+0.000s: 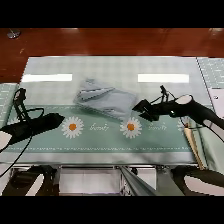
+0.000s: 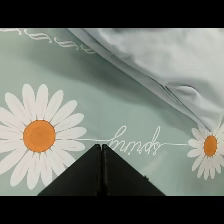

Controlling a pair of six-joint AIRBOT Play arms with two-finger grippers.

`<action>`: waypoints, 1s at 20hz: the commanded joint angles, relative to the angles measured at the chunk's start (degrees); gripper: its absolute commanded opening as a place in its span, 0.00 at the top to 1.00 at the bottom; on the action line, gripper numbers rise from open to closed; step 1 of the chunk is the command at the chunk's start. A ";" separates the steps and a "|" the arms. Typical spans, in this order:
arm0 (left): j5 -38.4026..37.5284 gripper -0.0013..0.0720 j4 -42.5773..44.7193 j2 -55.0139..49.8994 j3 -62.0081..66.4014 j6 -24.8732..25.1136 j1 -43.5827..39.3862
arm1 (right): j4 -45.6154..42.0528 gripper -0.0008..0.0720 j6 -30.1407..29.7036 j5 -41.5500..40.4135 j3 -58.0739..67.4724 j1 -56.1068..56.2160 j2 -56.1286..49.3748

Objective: Fold the shirts.

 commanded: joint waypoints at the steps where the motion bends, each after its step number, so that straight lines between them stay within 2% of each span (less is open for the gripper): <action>1: 0.11 0.95 0.02 0.00 0.00 0.09 -0.02 | 4.24 0.14 -1.05 2.01 9.01 4.22 -10.45; 3: 1.25 0.95 0.04 0.00 0.00 0.07 -0.02 | 4.15 0.16 0.17 3.63 14.93 5.84 -15.04; 4: 2.03 0.95 0.02 0.00 -0.02 0.07 -0.02 | 4.13 0.42 0.70 5.07 18.23 6.43 -17.03; 5: 2.60 0.95 0.02 0.00 0.00 0.07 -0.02 | 3.89 0.83 0.17 7.02 21.53 6.84 -18.49; 6: 2.75 0.95 0.02 0.00 0.00 0.07 -0.02 | 3.67 0.95 -1.79 9.22 25.40 6.95 -19.37; 9: 2.75 0.95 0.02 0.00 0.00 0.07 -0.02 | -2.27 0.95 -0.94 14.78 39.15 6.73 -18.56; 11: 2.73 0.95 0.02 0.00 0.00 0.07 -0.02 | -12.98 0.95 4.94 19.28 51.52 6.67 -17.59; 14: 2.73 0.95 0.02 0.00 0.00 0.07 -0.02 | -27.61 0.95 12.83 30.21 70.03 5.64 -17.59; 16: 2.73 0.95 0.00 0.00 0.00 0.04 -0.02 | -31.08 0.95 14.99 36.72 78.44 3.54 -17.38; 20: 2.75 0.95 0.02 0.00 0.00 0.07 -0.02 | -32.94 0.95 16.96 42.93 79.65 -4.72 -11.63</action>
